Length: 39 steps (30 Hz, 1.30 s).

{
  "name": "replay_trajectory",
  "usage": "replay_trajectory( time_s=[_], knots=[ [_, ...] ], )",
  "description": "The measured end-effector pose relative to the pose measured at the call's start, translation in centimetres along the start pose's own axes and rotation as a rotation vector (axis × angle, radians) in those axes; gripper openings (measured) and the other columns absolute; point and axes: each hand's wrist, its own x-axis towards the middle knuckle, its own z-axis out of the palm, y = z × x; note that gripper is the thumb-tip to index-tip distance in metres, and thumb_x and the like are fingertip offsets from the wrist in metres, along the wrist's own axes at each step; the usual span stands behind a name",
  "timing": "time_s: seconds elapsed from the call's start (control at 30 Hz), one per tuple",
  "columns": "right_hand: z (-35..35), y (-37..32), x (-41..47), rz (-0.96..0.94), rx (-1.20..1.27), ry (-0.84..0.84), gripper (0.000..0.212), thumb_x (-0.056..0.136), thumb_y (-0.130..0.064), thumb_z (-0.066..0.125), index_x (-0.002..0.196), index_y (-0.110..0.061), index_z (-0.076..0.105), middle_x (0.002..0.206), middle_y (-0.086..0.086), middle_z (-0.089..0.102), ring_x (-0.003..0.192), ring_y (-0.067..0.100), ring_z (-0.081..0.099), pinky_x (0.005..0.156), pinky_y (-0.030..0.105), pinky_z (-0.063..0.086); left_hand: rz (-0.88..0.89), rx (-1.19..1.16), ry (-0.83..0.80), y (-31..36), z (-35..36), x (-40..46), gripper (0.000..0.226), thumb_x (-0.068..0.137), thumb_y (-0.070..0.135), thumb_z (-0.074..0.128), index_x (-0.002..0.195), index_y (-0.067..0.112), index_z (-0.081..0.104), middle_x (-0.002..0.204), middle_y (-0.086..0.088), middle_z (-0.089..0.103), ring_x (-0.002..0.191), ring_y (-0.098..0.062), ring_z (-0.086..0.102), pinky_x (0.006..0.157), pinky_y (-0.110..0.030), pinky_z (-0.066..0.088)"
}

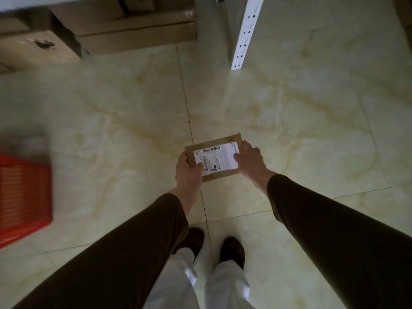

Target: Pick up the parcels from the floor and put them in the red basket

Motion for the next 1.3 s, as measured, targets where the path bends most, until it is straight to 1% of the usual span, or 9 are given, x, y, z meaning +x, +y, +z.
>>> replay_trajectory(
  time_s=[0.07,0.2,0.33,0.47,0.57,0.67,0.97,1.17,1.3],
  knots=[
    [-0.2,-2.5,-2.6,-0.053,0.036,-0.009,0.048,0.099,-0.029,0.047,0.146,-0.018,0.042,0.142,0.02,0.046,0.127,0.042,0.05,0.103,0.056,0.049,0.062,0.029,0.052,1.8,-2.9,-1.7,0.056,0.095,0.009,0.059,0.144,0.031,0.042,0.119,0.004,0.064,0.109,-0.023,0.066,0.096,-0.047,0.054],
    [1.7,-5.5,-3.6,-0.132,0.111,0.05,0.057,0.081,-0.053,0.042,0.133,-0.031,0.052,0.122,0.008,0.062,0.11,0.032,0.066,0.088,0.047,0.061,0.15,0.029,0.107,4.9,-9.3,-4.7,0.065,0.093,0.008,0.055,0.149,0.035,0.035,0.121,-0.002,0.067,0.109,-0.024,0.066,0.096,-0.045,0.053],
    [3.2,-13.9,-11.5,-0.227,0.138,0.083,0.038,0.095,-0.037,0.052,0.131,-0.025,0.051,0.126,0.003,0.058,0.113,0.026,0.064,0.093,0.046,0.059,0.206,-0.048,0.132,6.9,-16.7,-6.7,0.068,0.092,0.0,0.051,0.15,0.033,0.037,0.116,-0.002,0.069,0.103,-0.019,0.068,0.087,-0.033,0.055],
    [7.5,-19.9,-16.8,-0.265,0.142,0.054,0.033,0.105,-0.023,0.05,0.137,-0.018,0.045,0.119,-0.005,0.059,0.104,0.019,0.063,0.071,0.021,0.052,0.239,-0.104,0.169,7.0,-25.2,-7.8,0.07,0.09,-0.002,0.051,0.147,0.035,0.04,0.108,0.006,0.07,0.1,-0.013,0.068,0.081,-0.028,0.055],
    [11.9,-23.1,-20.0,-0.288,0.154,0.057,0.035,0.105,-0.023,0.049,0.139,-0.017,0.043,0.123,0.0,0.063,0.107,0.024,0.065,0.082,0.032,0.055,0.253,-0.114,0.19,6.4,-31.4,-8.6,0.07,0.089,-0.005,0.053,0.147,0.032,0.041,0.103,0.011,0.067,0.097,-0.007,0.067,0.076,-0.021,0.052],
    [16.2,-25.4,-22.9,-0.285,0.165,0.037,0.037,0.105,-0.023,0.05,0.141,-0.018,0.041,0.126,0.0,0.062,0.108,0.023,0.065,0.082,0.032,0.056,0.255,-0.099,0.196,5.2,-37.1,-9.5,0.07,0.091,-0.004,0.056,0.148,0.033,0.039,0.105,0.012,0.065,0.097,-0.003,0.064,0.076,-0.019,0.05],
    [25.9,-29.5,-26.5,-0.333,0.107,-0.054,0.063,0.105,-0.023,0.052,0.159,-0.027,0.019,0.136,0.001,0.063,0.112,0.025,0.067,0.09,0.044,0.061,0.139,-0.116,0.27,0.5,-47.8,-9.0,0.046,0.095,0.008,0.062,0.138,0.019,0.047,0.125,0.002,0.064,0.113,-0.016,0.064,0.086,-0.024,0.053],
    [33.0,-32.0,-28.0,-0.372,0.074,-0.092,0.073,0.102,-0.027,0.051,0.156,-0.049,0.008,0.14,0.006,0.058,0.118,0.026,0.064,0.097,0.047,0.058,0.096,-0.105,0.279,-2.3,-54.8,-7.3,0.037,0.095,0.013,0.064,0.128,0.025,0.053,0.119,0.003,0.067,0.107,-0.025,0.066,0.091,-0.05,0.056],
    [38.0,-34.4,-30.1,-0.327,0.125,-0.071,0.079,0.102,-0.022,0.055,0.161,-0.04,0.006,0.137,0.008,0.058,0.112,0.026,0.067,0.094,0.048,0.059,0.118,-0.075,0.232,-3.9,-60.9,-6.3,0.047,0.097,0.014,0.06,0.141,0.028,0.052,0.127,0.005,0.065,0.113,-0.018,0.062,0.096,-0.039,0.052]
  ],
)
